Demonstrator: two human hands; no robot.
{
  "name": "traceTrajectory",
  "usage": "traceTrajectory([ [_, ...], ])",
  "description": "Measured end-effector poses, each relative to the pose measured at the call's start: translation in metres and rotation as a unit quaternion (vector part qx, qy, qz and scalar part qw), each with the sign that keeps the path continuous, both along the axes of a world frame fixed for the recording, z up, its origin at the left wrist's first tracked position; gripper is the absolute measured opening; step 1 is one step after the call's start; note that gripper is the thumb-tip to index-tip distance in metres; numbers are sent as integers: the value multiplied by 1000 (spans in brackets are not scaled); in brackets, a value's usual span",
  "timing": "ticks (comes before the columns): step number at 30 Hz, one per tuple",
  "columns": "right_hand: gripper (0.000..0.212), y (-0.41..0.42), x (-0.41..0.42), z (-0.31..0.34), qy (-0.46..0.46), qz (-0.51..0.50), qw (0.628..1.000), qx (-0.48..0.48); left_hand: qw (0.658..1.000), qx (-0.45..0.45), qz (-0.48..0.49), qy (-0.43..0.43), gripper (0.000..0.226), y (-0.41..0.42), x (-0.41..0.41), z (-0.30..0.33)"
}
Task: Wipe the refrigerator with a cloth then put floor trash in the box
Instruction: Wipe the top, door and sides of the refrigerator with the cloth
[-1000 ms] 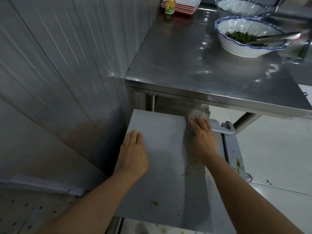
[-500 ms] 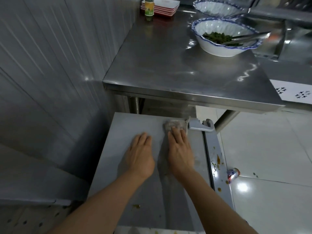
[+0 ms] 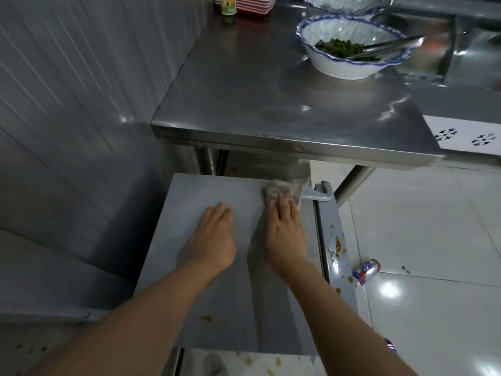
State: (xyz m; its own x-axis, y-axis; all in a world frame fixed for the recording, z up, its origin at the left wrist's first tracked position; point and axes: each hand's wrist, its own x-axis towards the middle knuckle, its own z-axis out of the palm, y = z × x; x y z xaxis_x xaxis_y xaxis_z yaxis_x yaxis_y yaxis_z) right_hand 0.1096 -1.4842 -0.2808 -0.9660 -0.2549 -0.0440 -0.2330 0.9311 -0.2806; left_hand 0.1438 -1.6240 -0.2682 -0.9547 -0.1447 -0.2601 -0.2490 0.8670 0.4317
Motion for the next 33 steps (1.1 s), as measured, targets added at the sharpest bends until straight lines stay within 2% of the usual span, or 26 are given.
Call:
traceTrajectory([
  [3,59,1,1,-3,-7,-11,1000,-3,1000,-6,-1,-5,62,0,1,-1],
  [7,67,1,-35,3,-13,22,1000,-11,1000,-7,1,-19,60,0,-3,0],
  [11,53,26,-3,3,29,29,999,-11,1000,-19,8,-22,60,9,-5,6],
  [14,51,60,13,6,34,-28,999,-7,999,-28,18,-17,59,15,-7,10],
  [17,59,70,2,20,38,-65,997,-33,1000,-27,13,-1,56,23,-12,9],
  [21,69,54,-43,30,79,-9,997,-25,1000,-12,-21,13,60,38,-20,4],
  [26,61,44,-71,13,-1,80,995,55,999,-30,-12,19,60,42,-20,-9],
  [30,53,79,-70,12,16,-5,1000,22,1000,-25,-9,14,58,40,-21,-14],
  [33,53,88,-70,16,-11,-46,999,13,1000,-27,-5,11,57,40,-21,-17],
])
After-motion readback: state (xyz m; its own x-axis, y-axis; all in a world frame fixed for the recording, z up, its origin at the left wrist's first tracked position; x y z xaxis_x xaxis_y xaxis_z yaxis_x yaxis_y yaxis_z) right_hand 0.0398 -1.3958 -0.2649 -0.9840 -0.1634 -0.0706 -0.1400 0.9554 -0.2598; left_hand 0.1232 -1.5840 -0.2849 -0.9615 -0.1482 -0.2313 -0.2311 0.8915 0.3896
